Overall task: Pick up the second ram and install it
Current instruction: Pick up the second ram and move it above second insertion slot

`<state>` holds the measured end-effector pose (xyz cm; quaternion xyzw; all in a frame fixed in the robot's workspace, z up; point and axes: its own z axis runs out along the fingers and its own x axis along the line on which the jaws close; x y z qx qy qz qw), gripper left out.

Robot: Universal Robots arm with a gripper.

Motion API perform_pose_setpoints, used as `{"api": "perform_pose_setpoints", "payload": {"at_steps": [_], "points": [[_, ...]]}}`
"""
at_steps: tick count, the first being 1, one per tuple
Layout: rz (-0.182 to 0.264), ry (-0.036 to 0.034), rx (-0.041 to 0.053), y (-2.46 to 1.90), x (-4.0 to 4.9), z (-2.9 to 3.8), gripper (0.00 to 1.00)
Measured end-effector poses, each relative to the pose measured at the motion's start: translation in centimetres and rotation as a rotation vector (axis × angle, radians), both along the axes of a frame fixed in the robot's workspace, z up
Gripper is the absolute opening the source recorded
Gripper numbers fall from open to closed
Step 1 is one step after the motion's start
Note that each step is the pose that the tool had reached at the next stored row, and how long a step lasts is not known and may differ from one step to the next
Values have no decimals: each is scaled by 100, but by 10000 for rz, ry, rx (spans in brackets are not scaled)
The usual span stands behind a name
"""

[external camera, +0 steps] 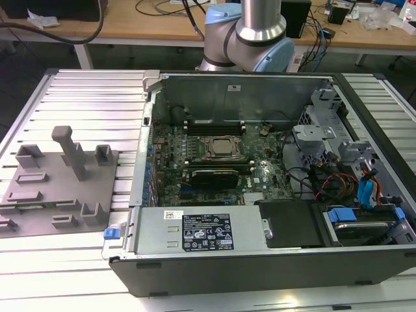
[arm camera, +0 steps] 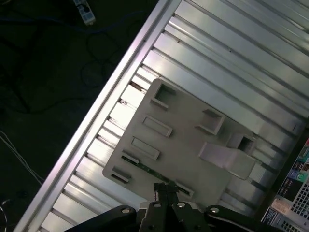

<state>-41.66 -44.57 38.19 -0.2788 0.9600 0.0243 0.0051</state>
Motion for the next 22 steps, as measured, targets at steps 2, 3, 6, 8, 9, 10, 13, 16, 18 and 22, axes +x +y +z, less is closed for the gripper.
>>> {"api": "perform_pose_setpoints", "payload": {"at_steps": [2,3,6,8,9,10,13,16,18,22], "points": [[237,-1,1,0,0,-1,11],[388,-1,0,0,0,0,11],[743,-1,1,0,0,0,11],[1026,0,0,0,0,0,11],[1121,0,0,0,0,0,11],[1227,-1,1,0,0,0,11],[1651,-1,0,0,0,0,11],[2277,0,0,0,0,0,11],[2692,-1,1,0,0,0,11],[3326,0,0,0,0,0,11]]}}
